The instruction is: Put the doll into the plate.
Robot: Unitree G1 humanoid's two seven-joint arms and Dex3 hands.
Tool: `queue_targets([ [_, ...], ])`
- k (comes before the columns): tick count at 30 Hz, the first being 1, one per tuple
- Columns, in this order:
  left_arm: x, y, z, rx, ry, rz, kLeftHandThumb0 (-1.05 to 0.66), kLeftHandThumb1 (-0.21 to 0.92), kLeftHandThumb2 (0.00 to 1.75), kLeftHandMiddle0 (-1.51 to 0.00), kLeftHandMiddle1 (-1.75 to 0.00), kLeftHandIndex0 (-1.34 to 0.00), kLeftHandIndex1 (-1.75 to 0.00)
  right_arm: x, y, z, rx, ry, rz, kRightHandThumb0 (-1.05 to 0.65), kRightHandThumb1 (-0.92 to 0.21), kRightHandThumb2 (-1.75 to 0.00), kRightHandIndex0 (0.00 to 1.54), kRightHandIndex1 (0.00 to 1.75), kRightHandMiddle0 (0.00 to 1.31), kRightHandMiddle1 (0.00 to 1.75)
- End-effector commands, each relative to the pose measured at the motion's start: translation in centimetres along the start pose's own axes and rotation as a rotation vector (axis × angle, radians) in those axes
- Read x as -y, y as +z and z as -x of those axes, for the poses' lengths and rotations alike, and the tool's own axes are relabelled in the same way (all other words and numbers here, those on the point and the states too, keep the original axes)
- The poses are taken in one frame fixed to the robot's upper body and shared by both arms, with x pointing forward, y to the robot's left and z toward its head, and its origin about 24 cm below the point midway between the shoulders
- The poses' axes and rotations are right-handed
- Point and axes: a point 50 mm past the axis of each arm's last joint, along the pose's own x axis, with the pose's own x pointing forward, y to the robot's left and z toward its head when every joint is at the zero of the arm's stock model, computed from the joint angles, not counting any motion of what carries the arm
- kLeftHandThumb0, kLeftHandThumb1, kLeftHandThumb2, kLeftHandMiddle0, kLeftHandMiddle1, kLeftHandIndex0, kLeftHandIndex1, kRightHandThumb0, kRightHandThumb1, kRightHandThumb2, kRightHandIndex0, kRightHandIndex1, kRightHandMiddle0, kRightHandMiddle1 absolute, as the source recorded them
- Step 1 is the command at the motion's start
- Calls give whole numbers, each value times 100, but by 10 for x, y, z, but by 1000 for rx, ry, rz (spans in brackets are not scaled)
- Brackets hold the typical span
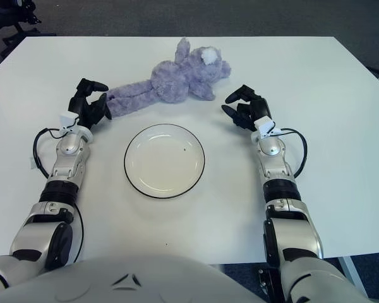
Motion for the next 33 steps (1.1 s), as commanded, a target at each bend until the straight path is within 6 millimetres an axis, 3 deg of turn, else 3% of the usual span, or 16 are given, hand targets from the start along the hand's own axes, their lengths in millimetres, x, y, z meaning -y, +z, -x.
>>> queue_targets([
  [1,-1,-5,4,-15,3,-10,-35,92,36,-109,-175,-37,-157,2,-7,3,-46,15,17,-36,-92,-24,102,171,51,142],
  [14,6,-3,2,-10,4,-12,-35,92,36,-109,-175,-37,-156,13,-6,2,40,-165,-257,-36,-92,-22,99,171,53,139],
  [22,6,-2,2,-9,5,-12,-35,92,36,-109,-175,-37,-156,15,-6,1,54,-183,-269,-36,-92,-22,98,170,53,139],
  [26,8,-2,4,-7,8,-14,-35,92,36,-109,-175,-37,-156,34,7,-8,96,-212,-219,-36,-92,-21,95,164,54,138],
  [33,9,-2,4,-6,11,-16,-35,92,36,-109,-175,-37,-157,42,17,-14,108,-196,-187,-36,-92,-19,94,155,56,136],
])
